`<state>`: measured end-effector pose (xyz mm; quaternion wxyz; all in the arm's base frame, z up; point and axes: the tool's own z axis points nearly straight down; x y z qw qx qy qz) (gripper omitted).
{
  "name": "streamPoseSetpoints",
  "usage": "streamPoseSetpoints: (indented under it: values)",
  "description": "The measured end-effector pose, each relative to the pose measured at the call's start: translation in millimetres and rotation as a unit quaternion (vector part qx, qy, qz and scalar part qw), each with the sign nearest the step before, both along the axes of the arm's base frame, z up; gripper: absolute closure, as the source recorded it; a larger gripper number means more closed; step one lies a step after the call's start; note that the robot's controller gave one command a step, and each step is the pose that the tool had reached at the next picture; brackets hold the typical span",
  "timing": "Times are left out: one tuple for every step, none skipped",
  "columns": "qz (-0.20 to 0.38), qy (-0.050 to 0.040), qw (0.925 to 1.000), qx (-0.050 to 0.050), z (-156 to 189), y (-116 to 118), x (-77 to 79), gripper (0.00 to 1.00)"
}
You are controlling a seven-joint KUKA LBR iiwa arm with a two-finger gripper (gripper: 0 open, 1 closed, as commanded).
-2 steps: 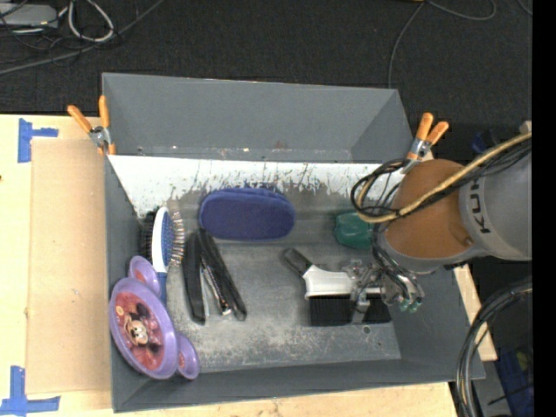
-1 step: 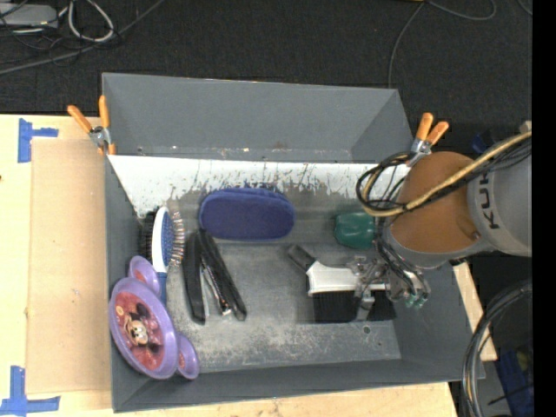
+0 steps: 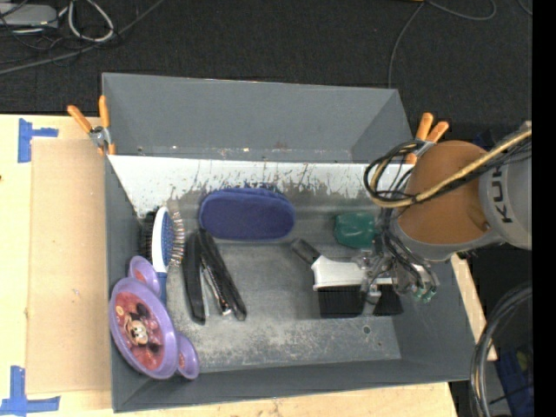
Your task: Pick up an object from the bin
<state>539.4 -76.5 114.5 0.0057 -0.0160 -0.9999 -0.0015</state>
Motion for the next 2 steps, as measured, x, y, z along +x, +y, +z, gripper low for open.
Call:
streamPoseSetpoints:
  values:
    - [0.000,-0.0016,1.0000,0.000,20.7,0.0,1.0,1.00]
    - [0.001,-0.0001,1.0000,0.000,28.9,0.2,0.5,1.00]
